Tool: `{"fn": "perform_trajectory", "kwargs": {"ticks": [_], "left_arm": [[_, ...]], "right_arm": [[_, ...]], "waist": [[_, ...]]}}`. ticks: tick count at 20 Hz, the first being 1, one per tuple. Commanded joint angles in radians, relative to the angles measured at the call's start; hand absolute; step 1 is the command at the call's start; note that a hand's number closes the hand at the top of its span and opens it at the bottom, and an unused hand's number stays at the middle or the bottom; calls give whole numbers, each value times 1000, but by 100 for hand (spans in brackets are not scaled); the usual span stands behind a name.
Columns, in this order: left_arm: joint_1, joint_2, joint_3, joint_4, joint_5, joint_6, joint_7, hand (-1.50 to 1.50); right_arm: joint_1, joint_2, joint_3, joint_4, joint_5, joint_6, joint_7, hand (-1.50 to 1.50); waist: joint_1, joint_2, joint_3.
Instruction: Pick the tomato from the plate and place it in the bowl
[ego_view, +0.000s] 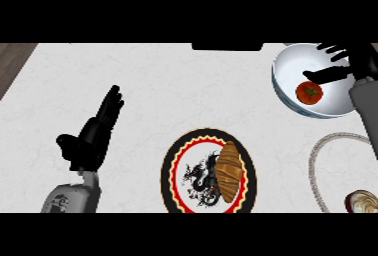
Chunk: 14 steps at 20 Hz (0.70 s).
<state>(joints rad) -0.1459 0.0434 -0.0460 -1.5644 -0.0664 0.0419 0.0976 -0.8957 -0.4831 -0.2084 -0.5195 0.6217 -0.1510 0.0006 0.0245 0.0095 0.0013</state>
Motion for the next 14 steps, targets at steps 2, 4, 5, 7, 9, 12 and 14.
{"fn": "perform_trajectory", "kwargs": {"ticks": [2,4,5,7,9,12,14], "left_arm": [[-25,7,8,-2,6,-8,16,0],[6,7,2,-51,3,0,40,0],[-4,-9,-1,21,-4,2,-17,0],[9,2,4,-2,-6,2,-4,0],[45,-14,-11,-19,-17,16,-28,0],[-49,7,38,44,9,5,10,0],[-69,6,31,25,9,6,70,0]], "right_arm": [[0,0,-83,77,-92,11,-208,-150],[11,2,-121,52,-135,-4,-258,-150],[-22,12,-124,26,-140,-18,-235,-150],[12,29,-159,-22,-186,-49,-268,-150],[-14,10,-184,17,-198,-78,-290,-150],[4,-5,-229,-23,-265,-37,-275,-150],[16,1,-240,-73,-299,-13,-219,-150]], "waist": [[3,2,1],[1,-3,1],[-8,-4,0],[-17,-9,-1],[-6,-5,0],[-22,-7,-1],[-28,-10,-1]]}}
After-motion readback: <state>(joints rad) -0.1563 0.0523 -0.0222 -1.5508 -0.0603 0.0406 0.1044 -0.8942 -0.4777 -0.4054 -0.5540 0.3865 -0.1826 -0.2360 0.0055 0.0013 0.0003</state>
